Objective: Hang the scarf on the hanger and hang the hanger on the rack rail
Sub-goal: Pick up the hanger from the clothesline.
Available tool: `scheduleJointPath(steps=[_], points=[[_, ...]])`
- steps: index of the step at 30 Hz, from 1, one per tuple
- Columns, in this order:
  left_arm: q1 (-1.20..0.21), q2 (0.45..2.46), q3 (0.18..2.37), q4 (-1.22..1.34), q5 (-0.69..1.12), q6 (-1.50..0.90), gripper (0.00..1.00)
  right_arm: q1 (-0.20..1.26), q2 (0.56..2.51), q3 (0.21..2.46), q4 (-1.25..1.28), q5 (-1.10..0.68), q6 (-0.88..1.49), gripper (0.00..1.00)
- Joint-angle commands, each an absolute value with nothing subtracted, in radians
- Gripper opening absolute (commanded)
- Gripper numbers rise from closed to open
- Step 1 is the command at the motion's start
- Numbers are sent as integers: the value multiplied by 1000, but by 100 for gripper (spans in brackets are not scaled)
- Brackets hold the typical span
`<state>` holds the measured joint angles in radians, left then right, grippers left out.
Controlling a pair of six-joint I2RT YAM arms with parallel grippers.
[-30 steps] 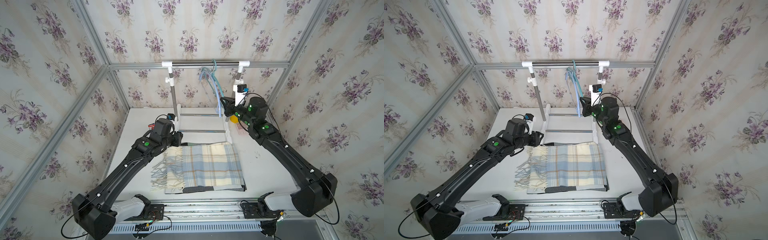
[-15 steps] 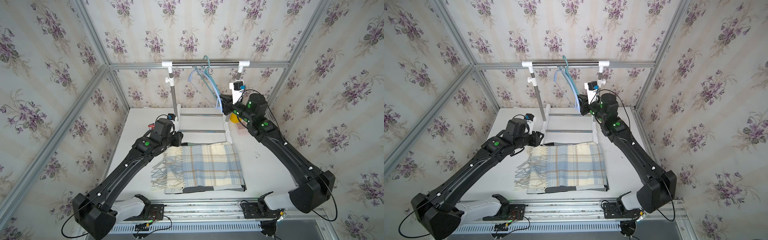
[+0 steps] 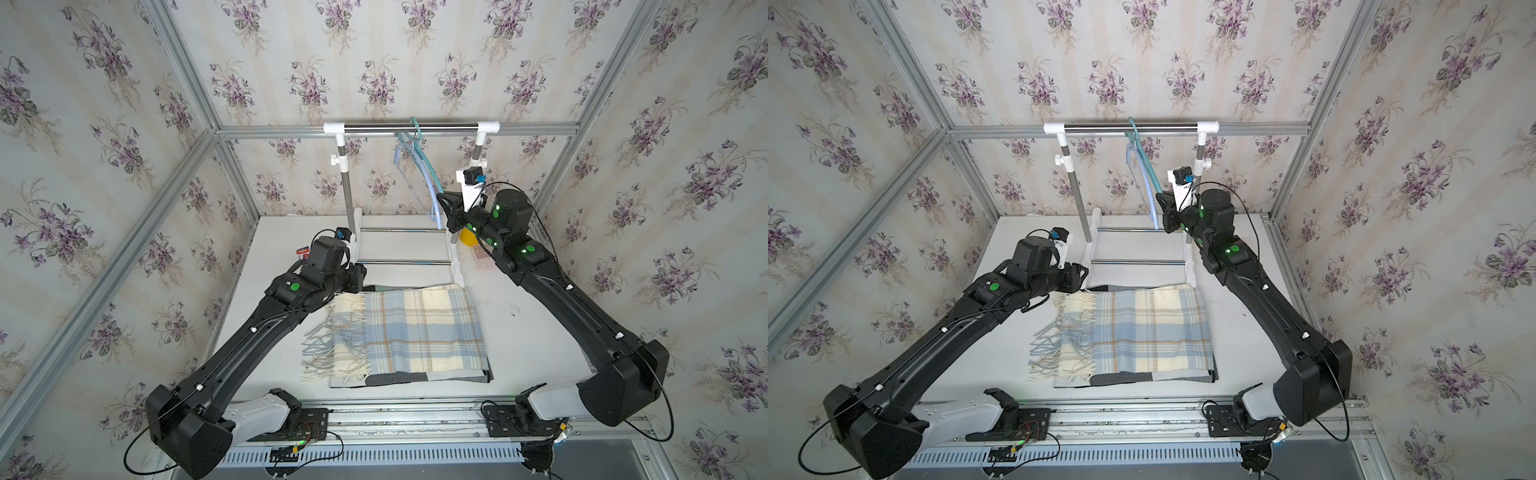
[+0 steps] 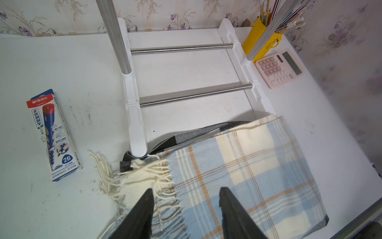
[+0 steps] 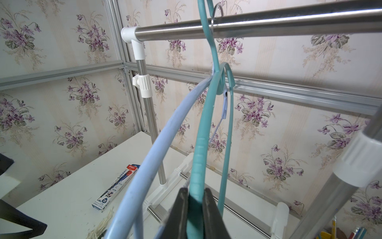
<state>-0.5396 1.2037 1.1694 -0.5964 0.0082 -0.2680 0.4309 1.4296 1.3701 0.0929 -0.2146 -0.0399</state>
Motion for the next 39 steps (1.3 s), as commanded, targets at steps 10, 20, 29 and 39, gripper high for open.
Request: scheduleJointPath(steps=[10,20,29,39], points=[[-539,1203,1156,-578,11,-272,53,428,1359,1169,456,-227,-68,0],[-539,1211,1155,-576,12,-273,53,411,1355,1090,540,-158,-63,0],[-539,1211,1151,-576,12,-272,54,405,1387,1089,527,-194,-27,0],[-540,1213,1148,-571,17,-275,53,378,1391,972,658,-247,57,0]])
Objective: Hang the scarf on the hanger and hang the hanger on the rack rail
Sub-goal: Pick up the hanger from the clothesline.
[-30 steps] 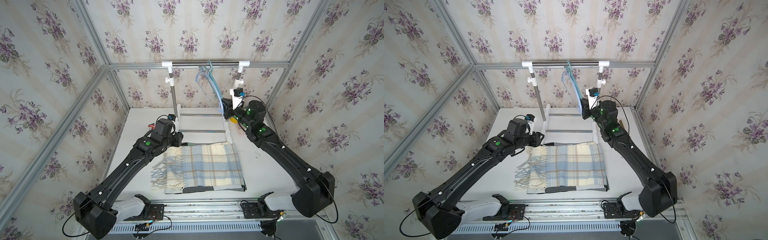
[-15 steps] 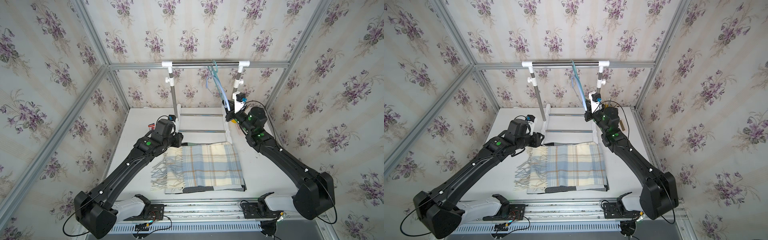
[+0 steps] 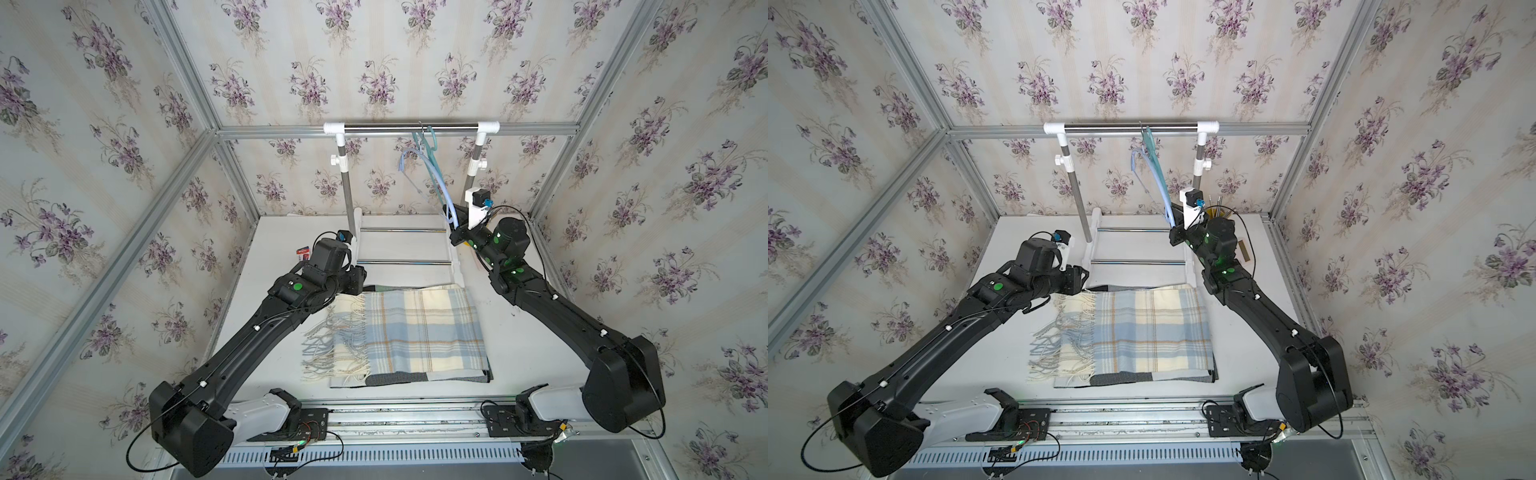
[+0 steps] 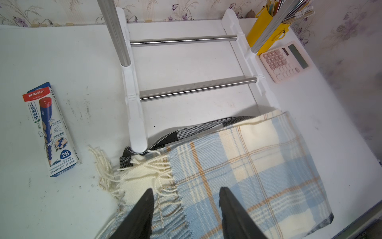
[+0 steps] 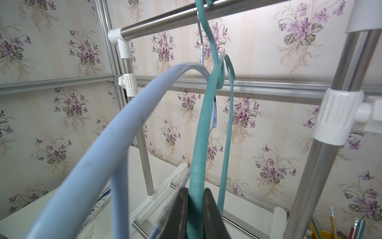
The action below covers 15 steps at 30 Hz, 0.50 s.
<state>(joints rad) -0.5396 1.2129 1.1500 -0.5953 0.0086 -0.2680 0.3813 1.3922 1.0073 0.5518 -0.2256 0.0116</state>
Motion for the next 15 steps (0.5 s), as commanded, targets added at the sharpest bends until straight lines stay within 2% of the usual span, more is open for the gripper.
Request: scheduleJointPath(steps=[1,15], points=[[-539,1214,1148,-572,17,-274,54,378,1392,959,669,-250,63,0],[-539,1190,1146,-575,39,-289,53,376,1332,808,697,-213,157,0]])
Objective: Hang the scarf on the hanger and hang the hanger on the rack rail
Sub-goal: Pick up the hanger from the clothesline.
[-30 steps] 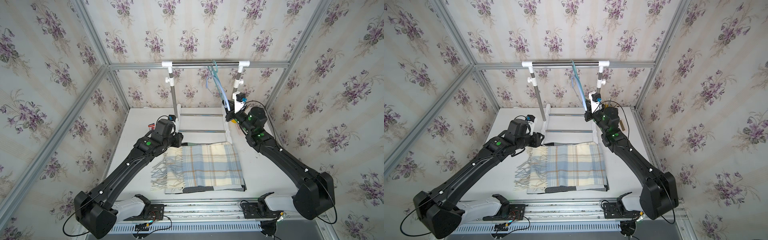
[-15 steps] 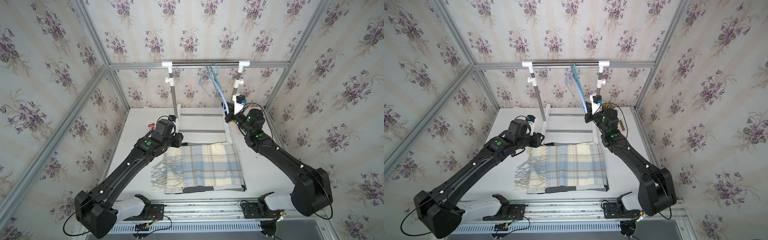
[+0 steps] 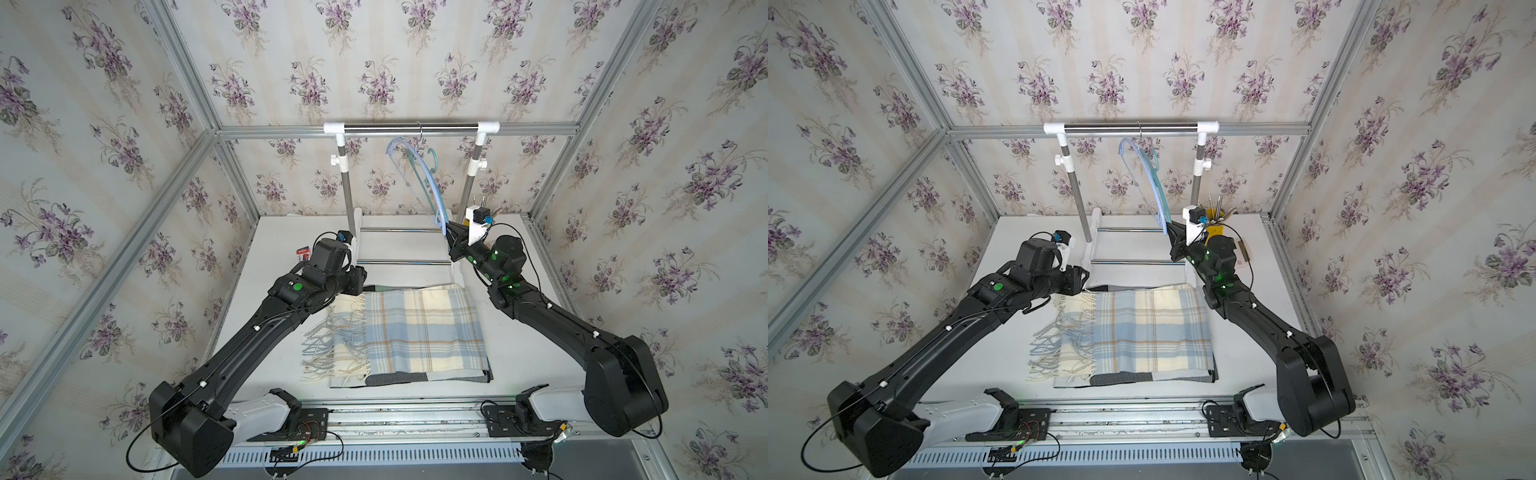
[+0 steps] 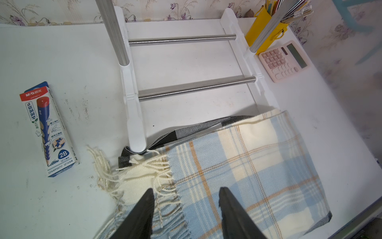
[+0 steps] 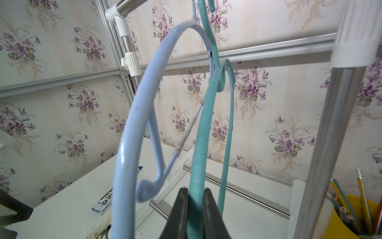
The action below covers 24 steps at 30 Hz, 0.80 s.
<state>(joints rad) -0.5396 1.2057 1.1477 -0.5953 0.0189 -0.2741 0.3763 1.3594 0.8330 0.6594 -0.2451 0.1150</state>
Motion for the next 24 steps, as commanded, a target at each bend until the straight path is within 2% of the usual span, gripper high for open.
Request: scheduleJointPath(steps=[1,10,15,21,24], points=[[-539,1181,1145,-576,49,-293,53,377,1316,790,689,-203,171,0],[-538,1096,1146,-608,130,-373,55,376,1096,532,544,-126,337,0],[-540,1073,1149,-625,204,-445,53,377,954,375,445,-170,444,0],[-552,1074,1099,-512,419,-527,48,401,759,200,342,-245,547,0],[-596,1100,1095,-474,427,-544,47,451,659,135,284,-237,567,0]])
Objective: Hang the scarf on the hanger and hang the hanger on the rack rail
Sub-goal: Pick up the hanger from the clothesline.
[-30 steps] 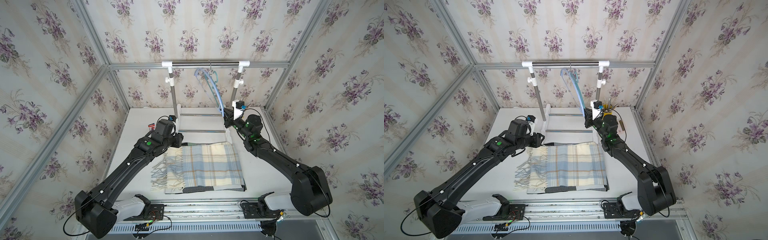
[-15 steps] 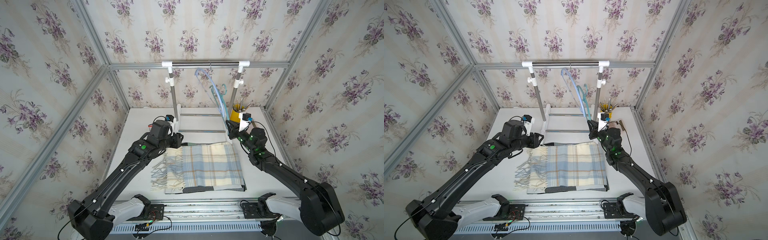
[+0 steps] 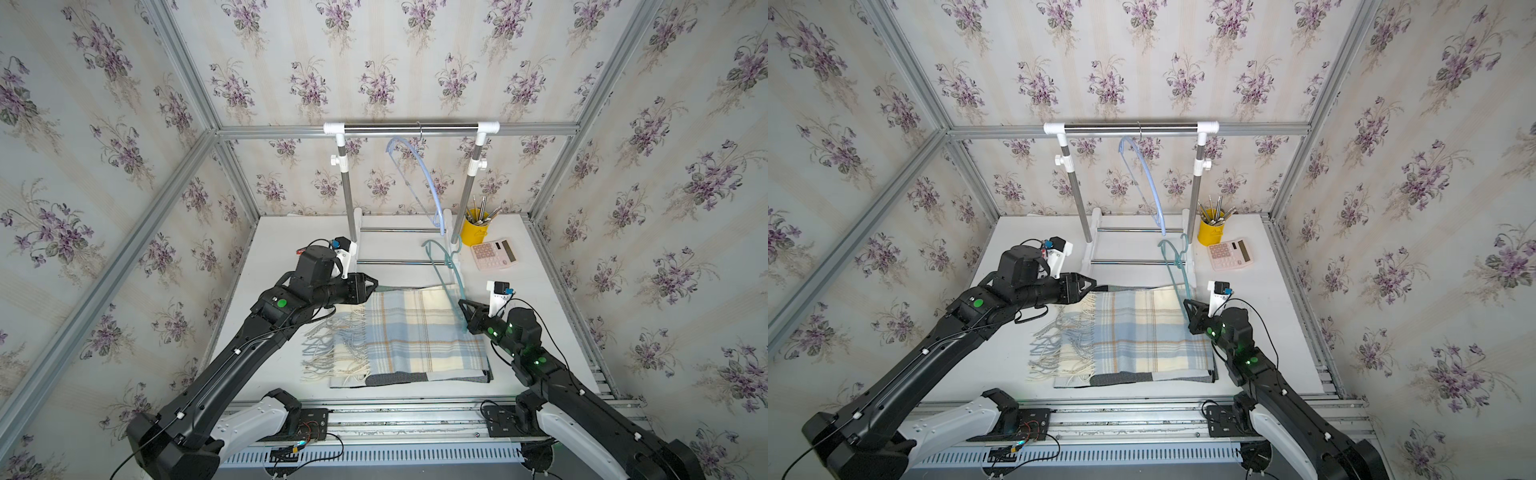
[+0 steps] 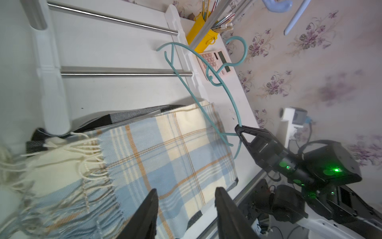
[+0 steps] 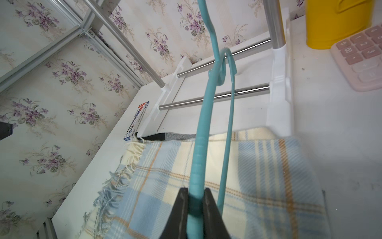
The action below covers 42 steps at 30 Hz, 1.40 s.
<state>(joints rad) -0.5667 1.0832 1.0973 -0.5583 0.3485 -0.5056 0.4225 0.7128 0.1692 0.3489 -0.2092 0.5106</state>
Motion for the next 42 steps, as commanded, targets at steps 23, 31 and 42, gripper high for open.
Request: scheduleJointPath(steps=[23,31,42], points=[[-824,1696,1535,-490,118,-599,51,822,736,116,228,-28,500,0],[-883,1859,1689,-587,6,-551,52,851,782,125,238,4,492,0],[-897,1997,1826,-736,-85,-497,0,865,785,128,238,13,486,0]])
